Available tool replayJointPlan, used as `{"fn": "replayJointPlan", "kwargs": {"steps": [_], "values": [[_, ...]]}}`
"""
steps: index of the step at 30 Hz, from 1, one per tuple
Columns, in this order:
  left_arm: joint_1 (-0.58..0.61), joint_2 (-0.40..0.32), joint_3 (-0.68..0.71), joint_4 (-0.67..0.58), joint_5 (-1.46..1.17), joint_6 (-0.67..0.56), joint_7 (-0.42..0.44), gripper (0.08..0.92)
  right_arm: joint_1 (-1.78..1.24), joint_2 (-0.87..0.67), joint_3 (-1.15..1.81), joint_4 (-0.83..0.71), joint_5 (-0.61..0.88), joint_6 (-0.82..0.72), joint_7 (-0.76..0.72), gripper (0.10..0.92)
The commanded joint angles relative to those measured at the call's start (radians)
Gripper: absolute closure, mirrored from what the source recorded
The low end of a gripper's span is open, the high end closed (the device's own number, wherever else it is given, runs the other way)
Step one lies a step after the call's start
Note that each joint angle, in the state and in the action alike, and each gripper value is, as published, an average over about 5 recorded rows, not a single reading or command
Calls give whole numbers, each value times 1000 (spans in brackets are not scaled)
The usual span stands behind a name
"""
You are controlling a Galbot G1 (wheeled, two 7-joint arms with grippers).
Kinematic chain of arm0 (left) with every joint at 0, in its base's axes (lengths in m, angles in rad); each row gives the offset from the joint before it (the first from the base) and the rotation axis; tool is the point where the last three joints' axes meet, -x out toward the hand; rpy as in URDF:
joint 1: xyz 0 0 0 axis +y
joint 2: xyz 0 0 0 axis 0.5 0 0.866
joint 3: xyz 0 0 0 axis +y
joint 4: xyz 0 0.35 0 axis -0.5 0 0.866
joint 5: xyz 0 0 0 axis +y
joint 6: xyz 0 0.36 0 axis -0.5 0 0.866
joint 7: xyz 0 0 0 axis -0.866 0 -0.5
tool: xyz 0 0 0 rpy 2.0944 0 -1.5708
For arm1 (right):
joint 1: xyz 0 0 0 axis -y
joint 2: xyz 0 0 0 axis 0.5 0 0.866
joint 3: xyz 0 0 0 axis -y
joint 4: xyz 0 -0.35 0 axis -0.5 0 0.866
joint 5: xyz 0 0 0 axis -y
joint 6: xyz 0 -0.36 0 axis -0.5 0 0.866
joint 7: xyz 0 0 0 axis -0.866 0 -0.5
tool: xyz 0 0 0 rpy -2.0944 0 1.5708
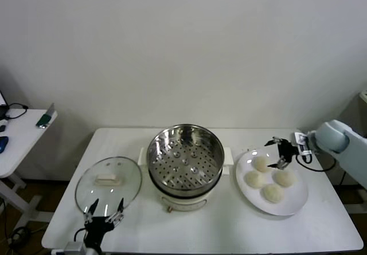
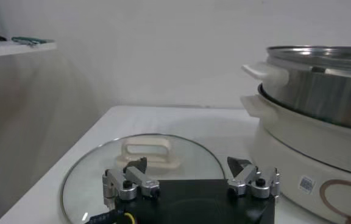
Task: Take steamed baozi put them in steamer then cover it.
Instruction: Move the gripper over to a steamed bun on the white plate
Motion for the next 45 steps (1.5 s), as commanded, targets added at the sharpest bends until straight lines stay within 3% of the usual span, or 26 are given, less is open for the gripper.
{"fn": "replayJointPlan", "kwargs": {"steps": [1, 10, 38, 41, 45], "values": [[2, -2, -4, 2, 0, -1, 1, 177, 278, 145, -292, -220, -32, 53, -152, 203], [9, -13, -9, -4, -1, -5, 0, 177, 193, 277, -239, -329, -18, 12, -109, 203], [24, -19, -9, -3, 16, -6, 1, 177, -5, 326, -75, -400, -81, -38, -30, 203], [22, -19, -8, -4, 16, -5, 1, 177, -7, 331, -63, -412, -95, -36, -28, 221], [18, -19, -7, -6, 16, -3, 1, 177, -5, 331, -60, -409, -85, -34, -29, 303]]}}
